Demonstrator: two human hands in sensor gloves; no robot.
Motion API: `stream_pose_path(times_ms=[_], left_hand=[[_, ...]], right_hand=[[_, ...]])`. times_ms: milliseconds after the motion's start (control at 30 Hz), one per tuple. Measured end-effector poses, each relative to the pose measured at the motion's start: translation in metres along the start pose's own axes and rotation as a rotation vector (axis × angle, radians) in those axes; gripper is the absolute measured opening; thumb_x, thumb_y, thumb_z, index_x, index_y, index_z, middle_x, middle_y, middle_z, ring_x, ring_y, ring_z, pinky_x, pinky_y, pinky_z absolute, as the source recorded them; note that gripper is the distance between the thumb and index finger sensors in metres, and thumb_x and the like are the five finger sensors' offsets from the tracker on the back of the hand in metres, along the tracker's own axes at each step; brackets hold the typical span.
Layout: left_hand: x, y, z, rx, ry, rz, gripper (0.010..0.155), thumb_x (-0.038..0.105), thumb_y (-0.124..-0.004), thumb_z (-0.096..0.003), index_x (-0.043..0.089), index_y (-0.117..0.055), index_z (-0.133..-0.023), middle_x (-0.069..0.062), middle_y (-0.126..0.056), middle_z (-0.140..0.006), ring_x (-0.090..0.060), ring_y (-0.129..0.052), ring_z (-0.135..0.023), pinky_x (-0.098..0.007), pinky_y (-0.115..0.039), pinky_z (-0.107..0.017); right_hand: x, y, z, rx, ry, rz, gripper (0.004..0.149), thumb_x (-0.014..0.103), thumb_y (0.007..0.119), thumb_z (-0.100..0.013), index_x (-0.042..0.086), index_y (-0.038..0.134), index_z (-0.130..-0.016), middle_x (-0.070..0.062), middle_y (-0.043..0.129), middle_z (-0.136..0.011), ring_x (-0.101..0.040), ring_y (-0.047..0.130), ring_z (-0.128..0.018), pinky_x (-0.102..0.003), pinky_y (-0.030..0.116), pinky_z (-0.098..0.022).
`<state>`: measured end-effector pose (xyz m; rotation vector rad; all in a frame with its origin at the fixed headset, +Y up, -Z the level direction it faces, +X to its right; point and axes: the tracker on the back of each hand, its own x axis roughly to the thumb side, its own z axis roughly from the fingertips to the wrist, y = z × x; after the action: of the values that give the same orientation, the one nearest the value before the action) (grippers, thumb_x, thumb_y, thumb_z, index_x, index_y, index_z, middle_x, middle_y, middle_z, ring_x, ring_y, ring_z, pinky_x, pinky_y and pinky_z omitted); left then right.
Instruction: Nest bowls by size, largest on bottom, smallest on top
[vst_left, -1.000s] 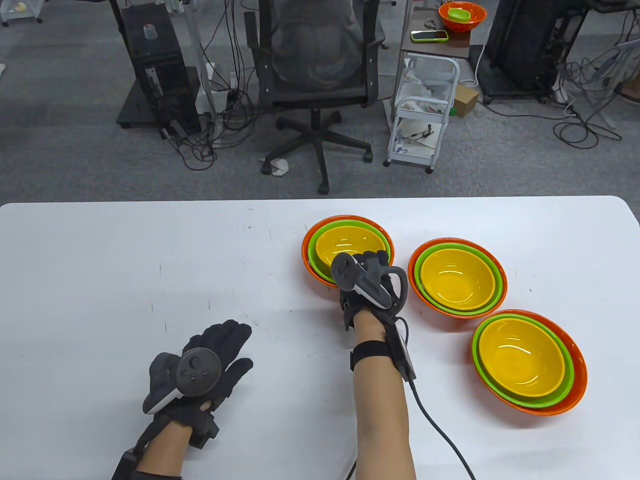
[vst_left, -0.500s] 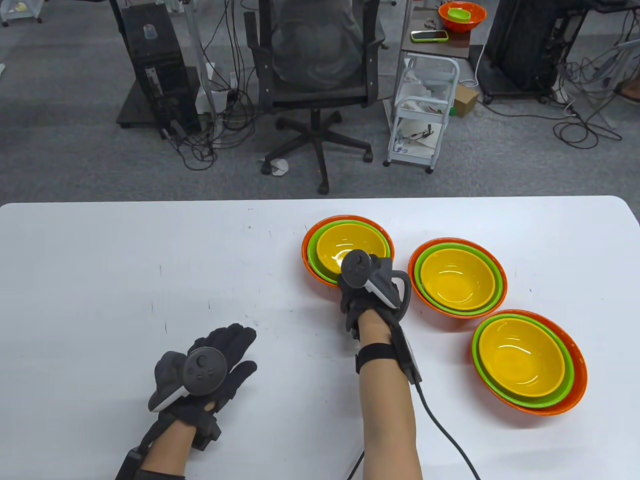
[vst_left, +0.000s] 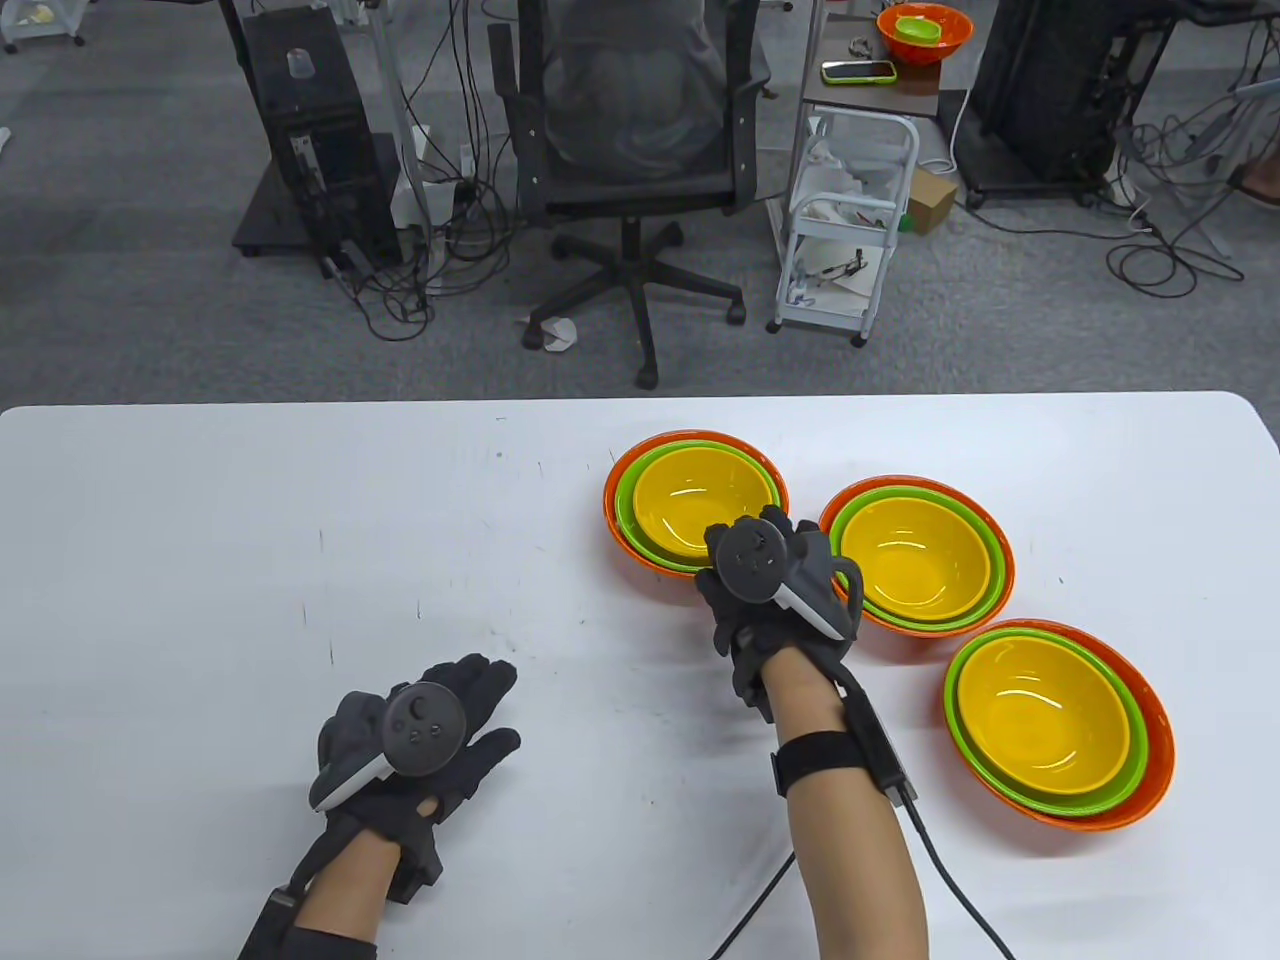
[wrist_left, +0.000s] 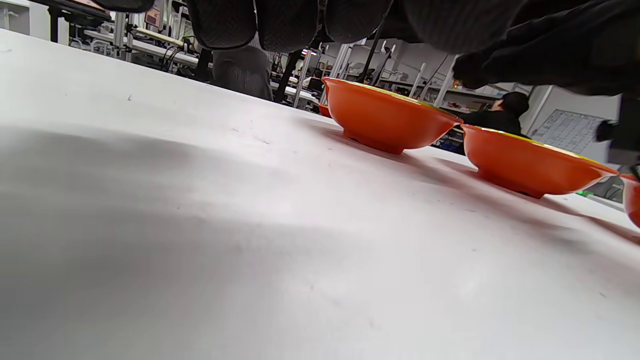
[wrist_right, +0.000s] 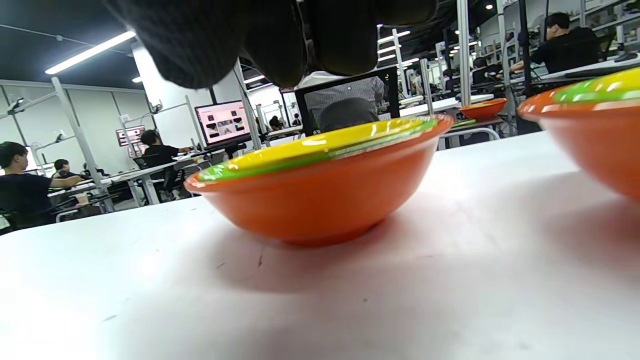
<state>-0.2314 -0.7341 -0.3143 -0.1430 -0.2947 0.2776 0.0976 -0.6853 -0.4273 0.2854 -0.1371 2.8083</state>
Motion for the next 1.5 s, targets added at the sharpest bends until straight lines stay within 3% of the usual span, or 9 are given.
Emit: stream_pose_path(times_ms=[367, 600, 733, 967, 1500], left_hand=[[0.049, 0.026, -0.006, 0.024, -0.004, -0.093, 0.078, 0.06, -0.067, -0.0505, 0.03, -0.04, -0.117, -0.01, -0.043, -0.124, -0.044, -0.045, -0.116, -0.073, -0.041, -0.079], [0.094, 0.033, -0.006, 0.106, -0.075, -0.208, 0.085, 0.066, -0.064, -0.0489, 0.032, -0.027, -0.118, -0.011, -0.025, -0.127, -0.047, -0.028, -0.118, -0.077, -0.03, -0.077], [0.107, 0.023, -0.004, 0.075, -0.125, -0.232, 0.091, 0.072, -0.061, -0.0474, 0.034, -0.019, -0.118, -0.013, -0.013, -0.127, -0.051, -0.016, -0.117, -0.081, -0.02, -0.072], [0.108, 0.003, -0.001, 0.053, -0.143, -0.274, 0.092, 0.074, -0.056, -0.0468, 0.033, -0.013, -0.117, -0.015, -0.006, -0.125, -0.054, -0.009, -0.114, -0.083, -0.016, -0.069], [0.088, -0.001, 0.003, 0.009, -0.121, -0.198, 0.092, 0.074, -0.052, -0.0463, 0.032, -0.01, -0.116, -0.016, -0.002, -0.123, -0.054, -0.005, -0.112, -0.082, -0.014, -0.068]], right_hand=[[-0.001, -0.048, 0.077, -0.088, -0.147, 0.081, 0.066, 0.04, 0.078, -0.049, 0.015, 0.058, -0.107, -0.019, 0.048, -0.113, -0.049, 0.023, -0.105, -0.071, 0.018, -0.068], [-0.014, -0.051, 0.122, -0.14, -0.181, 0.108, 0.072, 0.045, 0.077, -0.049, 0.021, 0.049, -0.11, -0.015, 0.031, -0.118, -0.045, 0.004, -0.105, -0.071, 0.006, -0.065], [-0.022, -0.042, 0.139, -0.152, -0.187, 0.135, 0.077, 0.049, 0.076, -0.048, 0.024, 0.04, -0.112, -0.013, 0.023, -0.119, -0.044, -0.001, -0.104, -0.072, 0.002, -0.063], [-0.03, -0.019, 0.147, -0.027, -0.143, 0.183, 0.083, 0.056, 0.073, -0.047, 0.029, 0.027, -0.112, -0.009, 0.009, -0.119, -0.042, -0.011, -0.102, -0.072, -0.004, -0.058], [-0.031, -0.007, 0.147, 0.013, -0.12, 0.166, 0.083, 0.055, 0.072, -0.048, 0.029, 0.025, -0.111, -0.009, 0.007, -0.117, -0.041, -0.012, -0.101, -0.071, -0.005, -0.058]])
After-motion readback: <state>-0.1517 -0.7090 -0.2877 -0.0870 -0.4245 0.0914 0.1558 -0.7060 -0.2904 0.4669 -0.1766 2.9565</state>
